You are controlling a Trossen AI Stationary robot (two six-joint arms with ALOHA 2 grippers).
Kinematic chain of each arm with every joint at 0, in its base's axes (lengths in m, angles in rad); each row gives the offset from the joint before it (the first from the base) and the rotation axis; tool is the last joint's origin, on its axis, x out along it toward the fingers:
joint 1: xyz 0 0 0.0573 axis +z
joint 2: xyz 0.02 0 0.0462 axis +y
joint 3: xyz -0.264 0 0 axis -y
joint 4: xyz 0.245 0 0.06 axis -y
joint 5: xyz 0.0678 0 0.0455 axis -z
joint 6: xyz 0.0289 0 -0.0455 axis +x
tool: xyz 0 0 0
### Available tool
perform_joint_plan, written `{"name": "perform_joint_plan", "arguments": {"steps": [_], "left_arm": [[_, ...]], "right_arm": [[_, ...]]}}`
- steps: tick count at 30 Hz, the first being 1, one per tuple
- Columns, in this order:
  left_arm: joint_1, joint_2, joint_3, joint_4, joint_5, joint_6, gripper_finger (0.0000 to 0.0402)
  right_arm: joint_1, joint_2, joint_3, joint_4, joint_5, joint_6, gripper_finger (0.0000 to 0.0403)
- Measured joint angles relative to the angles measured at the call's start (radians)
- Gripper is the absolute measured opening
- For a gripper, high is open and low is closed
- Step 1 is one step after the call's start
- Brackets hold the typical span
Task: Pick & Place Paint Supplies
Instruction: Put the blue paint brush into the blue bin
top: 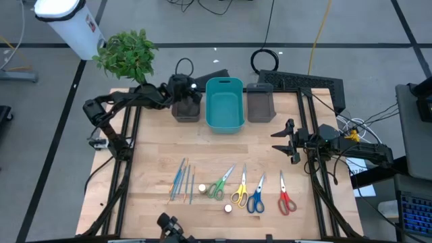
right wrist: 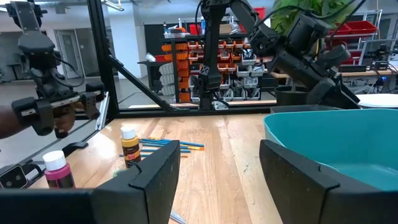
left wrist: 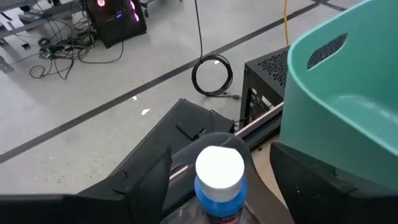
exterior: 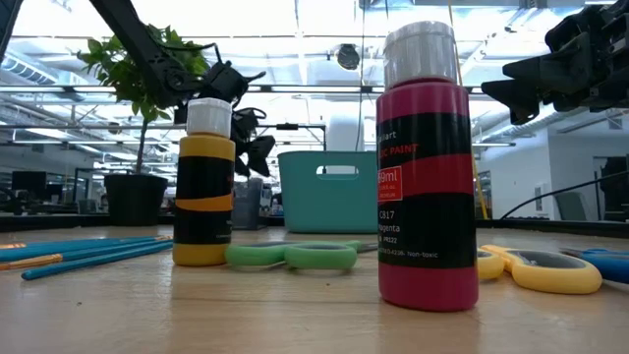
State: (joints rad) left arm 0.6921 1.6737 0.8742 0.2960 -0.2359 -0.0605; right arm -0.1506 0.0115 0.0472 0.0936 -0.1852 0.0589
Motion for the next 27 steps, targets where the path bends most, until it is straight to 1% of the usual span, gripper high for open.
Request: {"name": "perform_joint_plan", "arguments": {"steps": [7,14,20,25,27], "left_arm": [[-0.032,-0.110,0.000,-0.111,0.001,0.013,0.0283],[-0.092,-0.234,0.000,-0.230,0.003,0.013,0.0285],[-0.166,-0.327,0.000,-0.336,0.003,0.013,0.0285],[-0.243,-0.376,0.000,-0.430,0.004,-0.005,0.0278],[-0.274,-0.391,0.000,-0.463,0.019,-0.025,0.0278]], "right_arm": [[0.000,0.000,0.000,0.000,0.000,0.000,0.0212],[0.000,0.000,0.000,0.000,0.000,0.000,0.0212],[0.000,0.000,0.000,0.000,0.000,0.000,0.0212],[0.000,0.000,0.000,0.000,0.000,0.000,0.0212],[0.000,0.000,0.000,0.000,0.000,0.000,0.0212]]}}
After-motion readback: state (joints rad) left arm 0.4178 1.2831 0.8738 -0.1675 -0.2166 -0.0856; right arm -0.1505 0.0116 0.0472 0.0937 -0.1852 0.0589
